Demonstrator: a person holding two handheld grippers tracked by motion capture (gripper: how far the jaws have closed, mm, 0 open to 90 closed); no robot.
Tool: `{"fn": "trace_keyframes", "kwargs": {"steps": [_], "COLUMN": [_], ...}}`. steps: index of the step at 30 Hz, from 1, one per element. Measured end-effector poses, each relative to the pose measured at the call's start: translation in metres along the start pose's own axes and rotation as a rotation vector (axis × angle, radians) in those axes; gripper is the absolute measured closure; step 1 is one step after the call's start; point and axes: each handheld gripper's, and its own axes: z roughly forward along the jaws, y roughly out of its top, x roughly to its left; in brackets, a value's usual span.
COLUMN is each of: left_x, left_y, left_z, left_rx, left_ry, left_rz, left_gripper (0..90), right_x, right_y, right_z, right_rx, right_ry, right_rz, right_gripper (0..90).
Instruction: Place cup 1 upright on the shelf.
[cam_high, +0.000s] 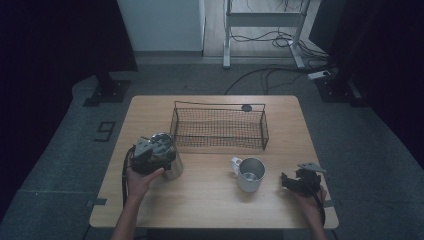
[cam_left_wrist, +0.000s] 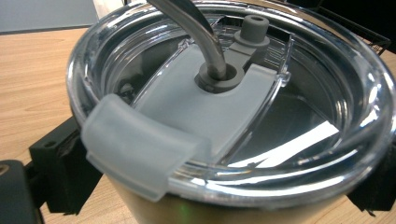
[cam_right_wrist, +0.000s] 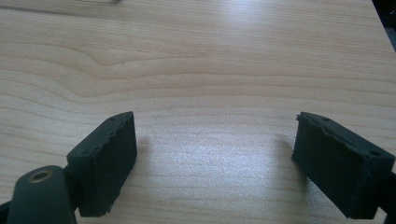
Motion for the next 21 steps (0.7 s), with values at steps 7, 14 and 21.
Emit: {"fn": "trace_keyframes", "kwargs": {"steps": [7,14,21], "left_x": [-0.001,-0.002,-0.005], "left_y": [0.003,0.009,0.014], "left_z": [-0.005,-0.011,-0.014], "left_rx": [-0.008,-0.019,-0.025], "left_ry": [-0.005,-0.013,-0.013], "left_rz": [0.005,0.005,0.018], "left_gripper": [4.1,4.2,4.2], "right_x": [0.000,0.000,0.000], "right_y": [0.000,0.000,0.000], "right_z": [0.000,0.000,0.000], "right_rx": [0.000,0.000,0.000], "right_ry": [0.000,0.000,0.000], "right_rz": [0.000,0.000,0.000], "right_gripper": [13.2,13.2,13.1]}}
